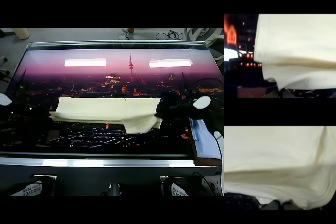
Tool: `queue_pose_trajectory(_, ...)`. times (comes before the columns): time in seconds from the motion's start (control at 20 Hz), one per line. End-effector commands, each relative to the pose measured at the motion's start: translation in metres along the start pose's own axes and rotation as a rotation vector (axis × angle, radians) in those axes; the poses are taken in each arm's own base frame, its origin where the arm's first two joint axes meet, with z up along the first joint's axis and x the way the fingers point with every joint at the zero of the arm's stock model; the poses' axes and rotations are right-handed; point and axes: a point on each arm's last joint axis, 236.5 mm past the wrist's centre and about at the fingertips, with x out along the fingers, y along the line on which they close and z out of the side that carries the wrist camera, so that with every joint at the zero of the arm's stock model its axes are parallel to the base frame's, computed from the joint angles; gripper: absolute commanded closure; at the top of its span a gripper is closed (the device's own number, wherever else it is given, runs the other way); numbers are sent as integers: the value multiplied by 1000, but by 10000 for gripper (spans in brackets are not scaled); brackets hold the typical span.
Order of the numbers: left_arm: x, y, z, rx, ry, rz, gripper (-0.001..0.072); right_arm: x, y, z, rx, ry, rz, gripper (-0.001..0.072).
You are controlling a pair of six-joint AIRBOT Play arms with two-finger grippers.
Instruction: Fold the shirts.
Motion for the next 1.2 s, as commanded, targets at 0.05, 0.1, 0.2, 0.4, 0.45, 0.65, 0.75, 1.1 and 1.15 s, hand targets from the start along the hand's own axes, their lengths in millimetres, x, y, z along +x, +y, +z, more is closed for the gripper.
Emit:
queue_pose_trajectory(0.05,26,1,69,-42,-30,-16,689,28,-1,86,12,-113,3,691)
queue_pose_trajectory(0.1,38,4,78,-63,-16,-16,688,38,-4,94,24,-107,6,690)
queue_pose_trajectory(0.2,60,8,89,-95,16,-23,687,55,-5,110,59,-119,30,689)
queue_pose_trajectory(0.4,91,6,85,-127,78,-39,444,82,-13,106,95,-82,33,474)
queue_pose_trajectory(0.45,90,3,85,-133,76,-53,133,84,-12,102,69,-68,34,176)
queue_pose_trajectory(0.65,38,-4,119,-105,-62,-62,79,49,-53,96,-104,-2,-165,-8)
queue_pose_trajectory(0.75,2,-15,132,-77,-145,-67,79,49,-77,78,-31,86,-185,-8)
queue_pose_trajectory(1.1,-84,-57,133,25,-301,-89,81,111,-27,38,47,259,48,-8)
queue_pose_trajectory(1.15,-93,-63,132,35,-318,-94,81,117,-18,35,33,263,54,-8)
